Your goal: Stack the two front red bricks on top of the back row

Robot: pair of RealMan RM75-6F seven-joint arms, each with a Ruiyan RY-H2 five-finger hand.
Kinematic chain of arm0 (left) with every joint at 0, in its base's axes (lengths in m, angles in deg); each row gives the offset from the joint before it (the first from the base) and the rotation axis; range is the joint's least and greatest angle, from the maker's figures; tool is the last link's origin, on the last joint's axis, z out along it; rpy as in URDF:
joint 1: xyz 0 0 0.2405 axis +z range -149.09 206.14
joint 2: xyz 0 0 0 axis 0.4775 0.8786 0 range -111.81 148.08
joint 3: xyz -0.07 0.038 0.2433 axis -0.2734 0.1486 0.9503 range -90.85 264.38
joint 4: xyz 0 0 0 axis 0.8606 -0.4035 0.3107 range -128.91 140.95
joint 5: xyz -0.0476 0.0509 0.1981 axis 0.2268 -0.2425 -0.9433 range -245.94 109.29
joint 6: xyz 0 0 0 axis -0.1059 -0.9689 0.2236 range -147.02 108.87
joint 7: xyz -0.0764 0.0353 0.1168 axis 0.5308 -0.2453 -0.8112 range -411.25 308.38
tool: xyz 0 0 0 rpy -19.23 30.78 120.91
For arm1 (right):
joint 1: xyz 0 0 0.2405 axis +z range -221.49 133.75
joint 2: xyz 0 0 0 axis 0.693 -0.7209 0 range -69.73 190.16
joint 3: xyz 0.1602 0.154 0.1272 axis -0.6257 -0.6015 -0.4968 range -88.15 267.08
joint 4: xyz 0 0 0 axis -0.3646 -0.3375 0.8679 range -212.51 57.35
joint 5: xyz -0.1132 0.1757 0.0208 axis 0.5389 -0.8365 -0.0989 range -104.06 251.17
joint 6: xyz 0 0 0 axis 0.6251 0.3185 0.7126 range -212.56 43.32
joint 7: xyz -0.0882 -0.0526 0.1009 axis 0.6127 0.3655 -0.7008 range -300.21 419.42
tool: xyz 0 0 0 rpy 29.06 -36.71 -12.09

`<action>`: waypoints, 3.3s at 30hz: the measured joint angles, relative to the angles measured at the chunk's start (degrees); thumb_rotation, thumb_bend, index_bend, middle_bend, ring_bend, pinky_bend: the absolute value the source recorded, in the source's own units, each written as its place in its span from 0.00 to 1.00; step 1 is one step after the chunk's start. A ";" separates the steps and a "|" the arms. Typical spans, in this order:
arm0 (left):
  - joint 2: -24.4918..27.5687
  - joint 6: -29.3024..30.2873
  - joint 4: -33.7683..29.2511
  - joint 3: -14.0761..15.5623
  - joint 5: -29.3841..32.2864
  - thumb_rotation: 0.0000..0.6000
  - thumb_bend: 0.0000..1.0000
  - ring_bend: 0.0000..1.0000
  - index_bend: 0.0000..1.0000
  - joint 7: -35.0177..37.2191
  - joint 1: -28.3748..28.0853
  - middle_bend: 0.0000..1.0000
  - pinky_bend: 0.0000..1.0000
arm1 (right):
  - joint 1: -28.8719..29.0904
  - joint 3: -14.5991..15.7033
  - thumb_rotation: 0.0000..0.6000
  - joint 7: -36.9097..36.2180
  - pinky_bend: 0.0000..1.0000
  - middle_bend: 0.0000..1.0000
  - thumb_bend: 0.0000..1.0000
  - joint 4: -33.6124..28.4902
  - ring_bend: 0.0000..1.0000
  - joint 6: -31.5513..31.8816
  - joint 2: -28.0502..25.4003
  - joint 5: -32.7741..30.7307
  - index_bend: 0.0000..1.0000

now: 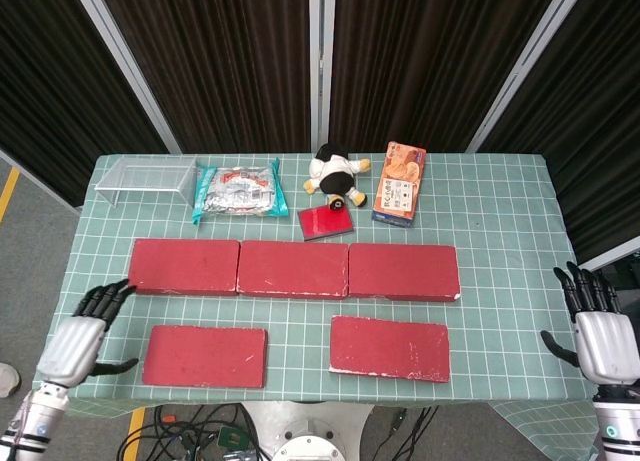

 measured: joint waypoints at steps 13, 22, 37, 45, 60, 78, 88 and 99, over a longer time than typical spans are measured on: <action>-5.28 -14.78 -8.00 0.94 4.53 1.00 0.00 0.00 0.04 -8.56 -7.44 0.00 0.00 | -0.19 -0.31 1.00 -1.13 0.00 0.00 0.15 0.79 0.00 -0.10 0.31 -1.07 0.00; -10.83 -17.75 -11.80 0.43 15.14 1.00 0.00 0.00 0.03 -23.55 -10.41 0.00 0.00 | 0.01 -0.91 1.00 -4.01 0.00 0.00 0.15 2.57 0.00 -0.68 0.25 -1.98 0.00; -19.81 -11.84 -12.05 -0.46 27.90 1.00 0.00 0.00 0.03 -38.50 -13.67 0.00 0.00 | 0.23 -0.99 1.00 -7.53 0.00 0.00 0.15 6.38 0.00 -2.09 1.52 -3.03 0.00; -20.17 -10.47 -11.94 0.23 31.83 1.00 0.00 0.00 0.03 -40.78 -15.10 0.03 0.00 | 0.25 -1.06 1.00 -7.76 0.00 0.00 0.16 6.81 0.00 -2.11 1.86 -3.13 0.00; -19.49 -9.10 -11.97 1.22 32.39 1.00 0.00 0.00 0.03 -40.03 -16.71 0.20 0.00 | 0.22 -1.45 1.00 -7.44 0.00 0.00 0.16 6.68 0.00 -1.94 2.12 -3.66 0.00; -8.19 -6.98 -19.51 -7.28 36.13 1.00 0.04 0.00 0.04 -40.21 -22.33 0.22 0.00 | 0.01 -2.00 1.00 -6.42 0.00 0.00 0.16 5.07 0.00 -1.15 0.97 -3.90 0.00; -6.34 -22.94 -5.26 -16.86 48.77 1.00 0.04 0.00 0.05 -33.15 -35.84 0.22 0.00 | 0.00 -2.39 1.00 -5.40 0.00 0.00 0.16 2.73 0.00 0.32 -0.60 -2.61 0.00; -9.19 -35.58 7.24 -15.93 55.87 1.00 0.05 0.00 0.05 -24.71 -45.07 0.22 0.00 | -0.04 -2.66 1.00 -3.40 0.00 0.00 0.16 -0.45 0.00 0.80 -2.27 -2.52 0.00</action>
